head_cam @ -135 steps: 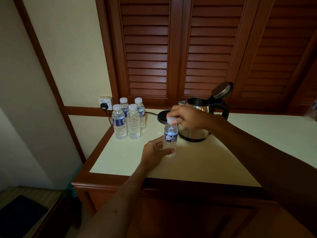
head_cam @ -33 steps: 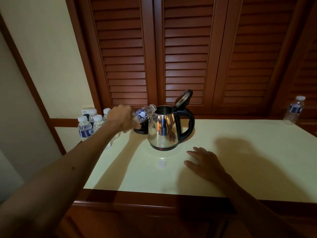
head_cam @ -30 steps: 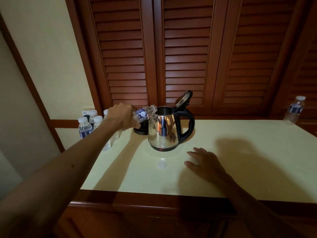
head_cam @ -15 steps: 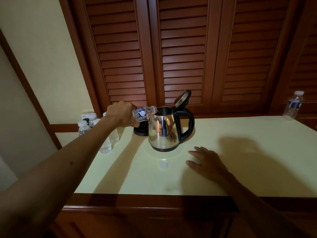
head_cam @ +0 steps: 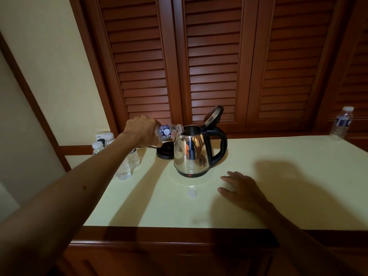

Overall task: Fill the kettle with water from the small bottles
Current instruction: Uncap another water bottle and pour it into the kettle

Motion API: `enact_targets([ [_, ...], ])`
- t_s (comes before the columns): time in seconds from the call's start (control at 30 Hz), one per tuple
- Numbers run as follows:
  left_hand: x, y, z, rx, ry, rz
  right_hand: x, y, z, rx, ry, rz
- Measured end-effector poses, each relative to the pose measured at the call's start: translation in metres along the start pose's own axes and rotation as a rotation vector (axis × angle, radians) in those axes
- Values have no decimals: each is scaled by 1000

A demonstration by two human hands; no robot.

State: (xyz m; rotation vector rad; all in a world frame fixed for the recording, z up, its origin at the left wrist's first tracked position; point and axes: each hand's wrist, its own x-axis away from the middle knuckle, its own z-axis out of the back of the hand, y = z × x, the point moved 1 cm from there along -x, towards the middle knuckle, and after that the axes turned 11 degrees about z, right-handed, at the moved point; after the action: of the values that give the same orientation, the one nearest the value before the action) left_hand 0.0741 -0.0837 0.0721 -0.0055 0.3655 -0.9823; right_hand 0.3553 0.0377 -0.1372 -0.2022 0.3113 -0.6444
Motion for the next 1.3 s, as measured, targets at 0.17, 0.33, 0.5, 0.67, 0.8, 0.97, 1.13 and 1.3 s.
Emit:
enact_targets([
  [0.17, 0, -1, 4, -28, 7, -7, 0, 0, 0, 4, 13, 7],
  [0.33, 0, -1, 6, -38, -11, -8, 1, 0, 0, -6, 25, 7],
  [0.5, 1, 1, 12, -52, -15, -12, 1, -2, 0, 6, 30, 5],
  [0.67, 0, 2, 13, -64, -14, -15, 2, -2, 1, -10, 35, 15],
  [0.8, -1, 3, 16, -76, -11, -21, 1, -1, 0, -16, 40, 9],
  [0.97, -3, 4, 18, -93, -11, -32, 2, 0, -1, -21, 31, 3],
  [1.13, -5, 4, 20, -112, -13, -49, 2, -1, 0, -16, 31, 6],
  [1.3, -7, 3, 21, -133, -9, -59, 2, -3, 2, -29, 21, -1],
])
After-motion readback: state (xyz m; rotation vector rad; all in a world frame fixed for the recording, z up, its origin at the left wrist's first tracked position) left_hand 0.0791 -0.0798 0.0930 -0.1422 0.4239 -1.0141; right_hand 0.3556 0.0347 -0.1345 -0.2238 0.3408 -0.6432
